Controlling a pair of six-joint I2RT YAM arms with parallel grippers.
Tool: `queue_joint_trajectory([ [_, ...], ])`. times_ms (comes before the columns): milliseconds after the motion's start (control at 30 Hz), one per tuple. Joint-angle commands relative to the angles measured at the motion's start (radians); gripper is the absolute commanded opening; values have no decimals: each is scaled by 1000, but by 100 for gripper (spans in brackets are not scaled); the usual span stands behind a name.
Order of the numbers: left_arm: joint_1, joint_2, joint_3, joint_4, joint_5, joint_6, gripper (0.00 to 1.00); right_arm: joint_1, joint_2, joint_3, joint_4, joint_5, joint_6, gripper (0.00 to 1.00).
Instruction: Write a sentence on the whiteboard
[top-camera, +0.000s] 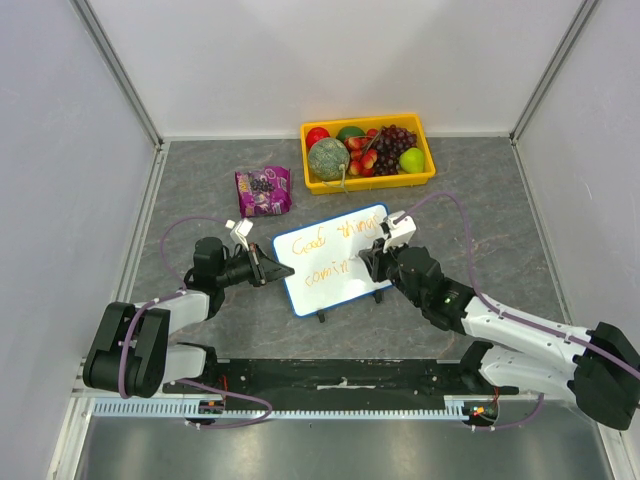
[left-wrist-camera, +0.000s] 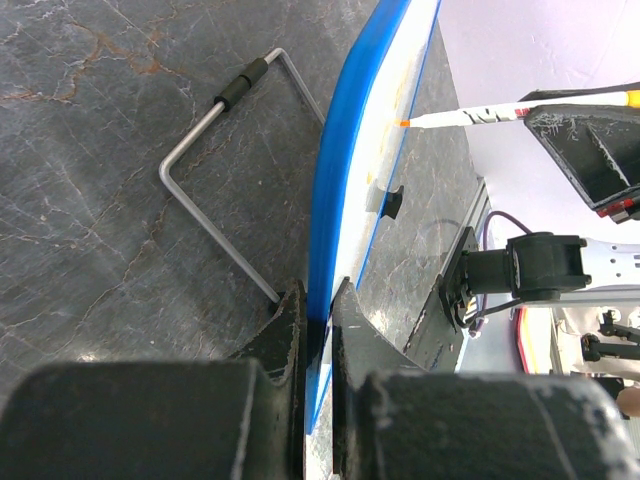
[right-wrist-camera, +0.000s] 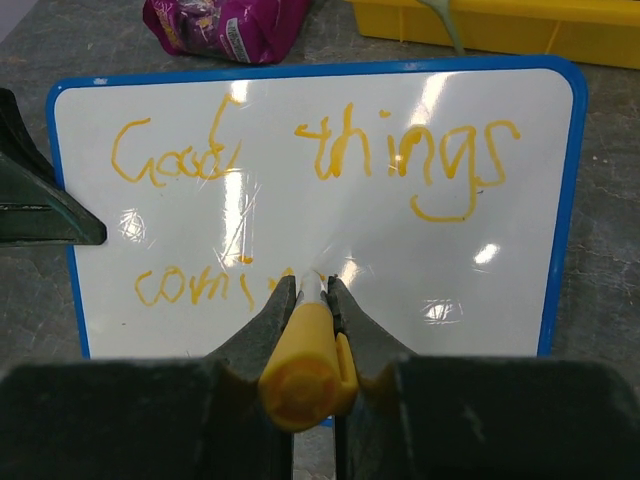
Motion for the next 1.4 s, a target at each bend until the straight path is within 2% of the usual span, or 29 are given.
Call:
queue_joint_trajectory([
  [0, 14, 24, -16, -88, -160, 35, 2, -1, 5, 0, -37, -35, -11, 0],
  [400, 13, 24, -16, -88, -161, 35, 2, -1, -58, -57, -77, -4, 6, 0],
  [1000, 13, 21, -18, -90, -158, 35, 2, -1, 11, 46, -45, 83, -22, 0],
  [1367, 14, 24, -16, -90, -158, 35, 2, -1, 6, 11, -94, 27, -20, 0],
])
